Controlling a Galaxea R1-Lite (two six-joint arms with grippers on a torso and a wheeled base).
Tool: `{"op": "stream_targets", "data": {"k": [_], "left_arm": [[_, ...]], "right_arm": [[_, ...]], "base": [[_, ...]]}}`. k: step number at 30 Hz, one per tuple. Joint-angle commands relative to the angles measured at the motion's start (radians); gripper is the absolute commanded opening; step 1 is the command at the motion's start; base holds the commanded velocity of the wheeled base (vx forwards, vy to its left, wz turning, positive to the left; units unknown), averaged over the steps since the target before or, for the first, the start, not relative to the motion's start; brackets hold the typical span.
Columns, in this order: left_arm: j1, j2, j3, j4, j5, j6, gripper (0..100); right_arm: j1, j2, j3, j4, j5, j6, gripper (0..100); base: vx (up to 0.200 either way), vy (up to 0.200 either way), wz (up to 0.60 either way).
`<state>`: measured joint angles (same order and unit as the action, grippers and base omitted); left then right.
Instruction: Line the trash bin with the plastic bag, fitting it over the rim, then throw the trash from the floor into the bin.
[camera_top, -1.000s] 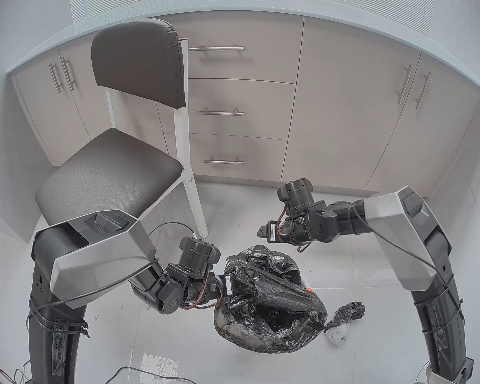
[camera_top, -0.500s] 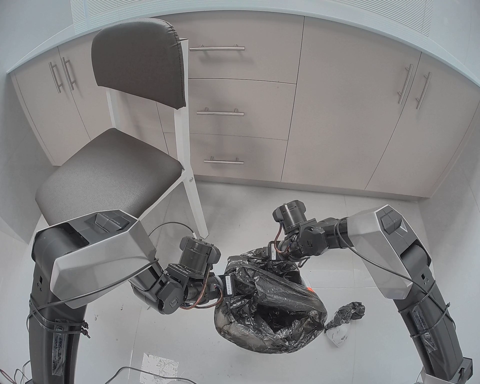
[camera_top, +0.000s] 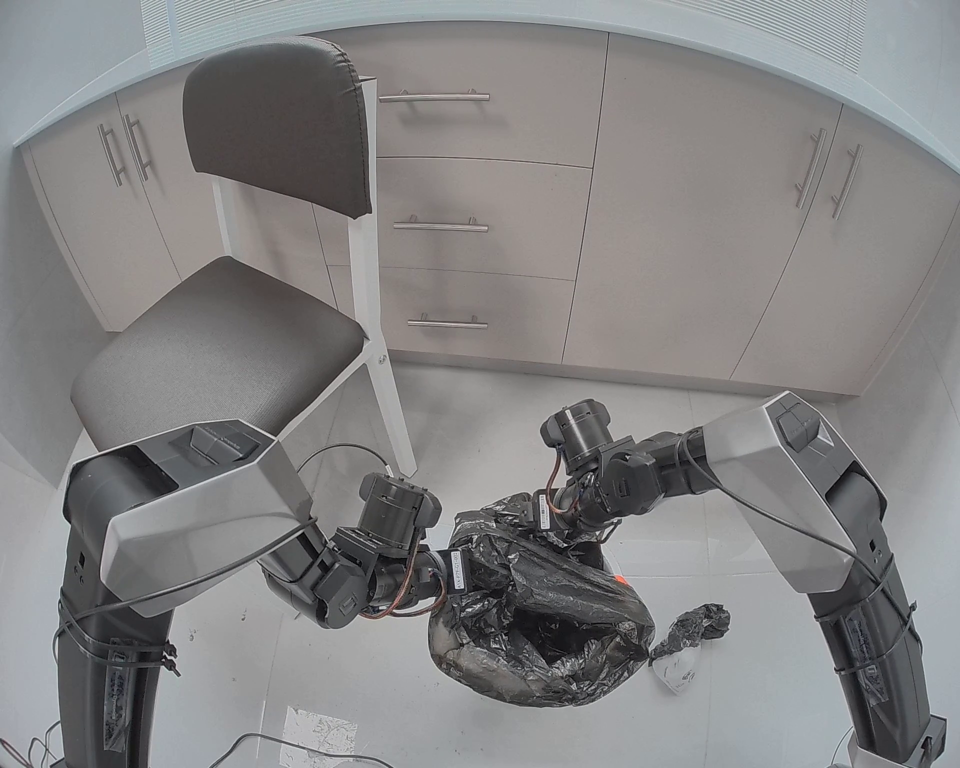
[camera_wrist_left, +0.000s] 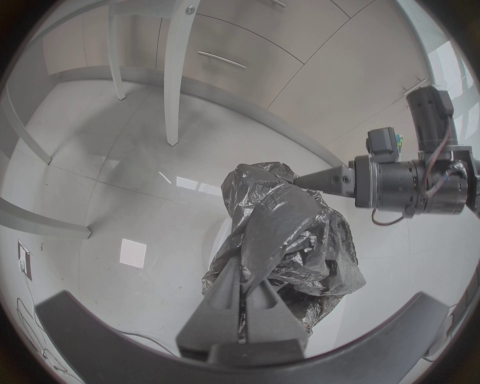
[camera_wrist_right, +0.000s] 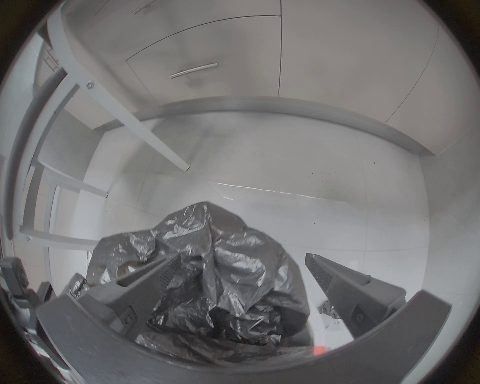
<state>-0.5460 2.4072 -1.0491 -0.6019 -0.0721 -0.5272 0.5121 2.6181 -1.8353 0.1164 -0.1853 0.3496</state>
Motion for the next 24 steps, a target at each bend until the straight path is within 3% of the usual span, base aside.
{"op": "stream_targets", "data": {"k": [1,10,24], "left_arm": [[0.000,0.001,0.000,-0.001,0.000,0.000,0],[0.001,0.001,0.000,-0.001,0.000,0.000,0],[0.001,0.001,0.000,-0.002,0.000,0.000,0]], "right_arm": [[0.014,0.003,0.037,-0.003,0.001,0.005,100],[0.012,0.060,0.117,-0.087,-0.002,0.008,100],[-0.004,0.030,0.113,-0.093,-0.002,0.006,100]], "base": [[0.000,0.000,0.00],[0.000,0.000,0.00],[0.000,0.000,0.00]]}}
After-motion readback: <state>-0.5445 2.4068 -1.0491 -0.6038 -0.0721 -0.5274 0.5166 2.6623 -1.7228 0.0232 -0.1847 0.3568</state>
